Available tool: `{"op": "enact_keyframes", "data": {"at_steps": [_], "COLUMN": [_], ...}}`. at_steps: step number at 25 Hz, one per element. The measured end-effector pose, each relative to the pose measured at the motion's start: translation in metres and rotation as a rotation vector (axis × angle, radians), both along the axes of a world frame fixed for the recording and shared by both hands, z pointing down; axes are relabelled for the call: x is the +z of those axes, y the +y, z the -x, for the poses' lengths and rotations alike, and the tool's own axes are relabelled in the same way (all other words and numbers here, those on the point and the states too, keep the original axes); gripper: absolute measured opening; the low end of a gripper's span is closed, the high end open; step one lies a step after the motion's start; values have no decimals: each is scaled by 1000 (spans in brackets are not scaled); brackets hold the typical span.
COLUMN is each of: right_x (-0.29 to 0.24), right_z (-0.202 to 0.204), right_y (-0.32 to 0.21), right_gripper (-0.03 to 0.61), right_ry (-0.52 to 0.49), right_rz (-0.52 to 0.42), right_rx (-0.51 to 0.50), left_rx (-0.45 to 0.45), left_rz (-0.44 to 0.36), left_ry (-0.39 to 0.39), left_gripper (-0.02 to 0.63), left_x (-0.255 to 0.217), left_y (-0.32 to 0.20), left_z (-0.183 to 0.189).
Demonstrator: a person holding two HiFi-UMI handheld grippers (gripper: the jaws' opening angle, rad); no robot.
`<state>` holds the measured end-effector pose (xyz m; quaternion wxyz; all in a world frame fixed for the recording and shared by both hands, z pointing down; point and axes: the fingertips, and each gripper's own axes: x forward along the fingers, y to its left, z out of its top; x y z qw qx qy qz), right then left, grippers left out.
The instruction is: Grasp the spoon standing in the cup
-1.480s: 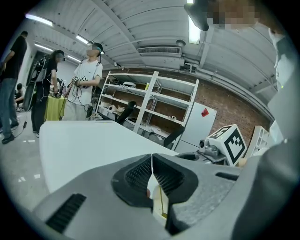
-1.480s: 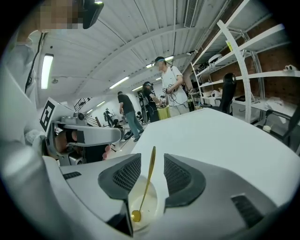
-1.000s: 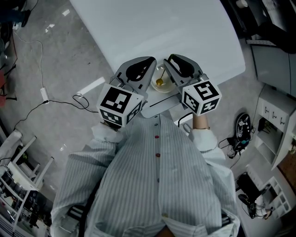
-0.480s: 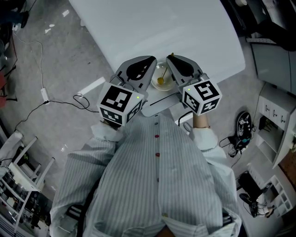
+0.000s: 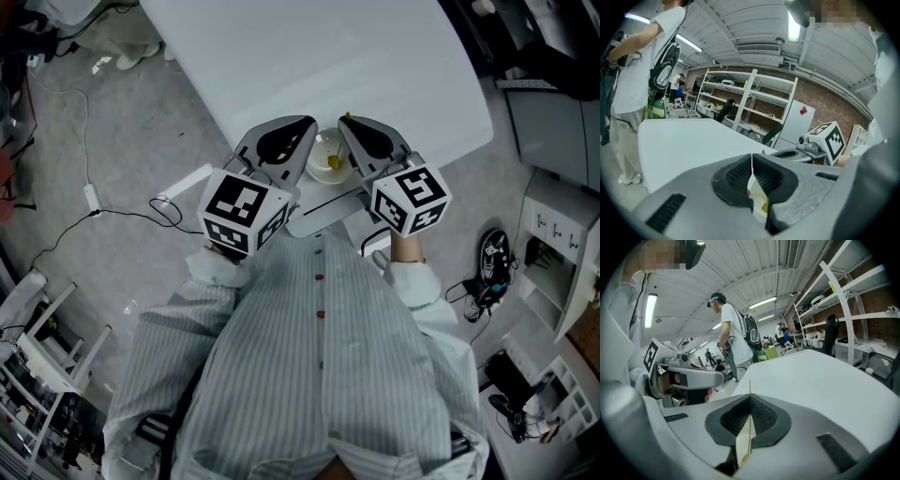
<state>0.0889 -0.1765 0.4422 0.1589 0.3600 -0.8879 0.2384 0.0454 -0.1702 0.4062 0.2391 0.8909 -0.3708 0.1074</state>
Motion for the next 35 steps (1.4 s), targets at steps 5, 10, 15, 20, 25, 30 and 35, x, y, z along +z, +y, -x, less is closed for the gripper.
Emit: {"op": "enact_keyframes", "data": {"at_steps": [5, 10, 15, 20, 25, 30, 35], "right_x": [-9, -22, -37, -53, -74, -100, -125], "right_z": [1, 3, 2, 2, 1, -4, -7], "right_y": [3, 3, 2, 3, 7, 12, 16], "right_gripper": [9, 9, 8, 8, 9, 8, 8], "right_ry": [-15, -22, -24, -28, -44, -62, -98], "right_rz": [-8, -33, -63, -89, -129, -171, -219], "right_rx": [-5, -2, 9, 27, 50, 74, 93], "left_rx": [0, 0, 3, 4, 8, 12, 18], "left_rz": [-19, -41, -64, -84, -113, -129, -149], "left_ry": [4, 8, 14, 24, 36, 50, 69], "left_gripper": [14, 14, 14, 14, 14, 14, 14], "left_x": [-8, -17, -26, -35, -46, -57, -68], "left_y": [0, -2, -3, -2, 0, 5, 8], "left_z": [-3, -2, -2, 2, 4, 4, 5]}}
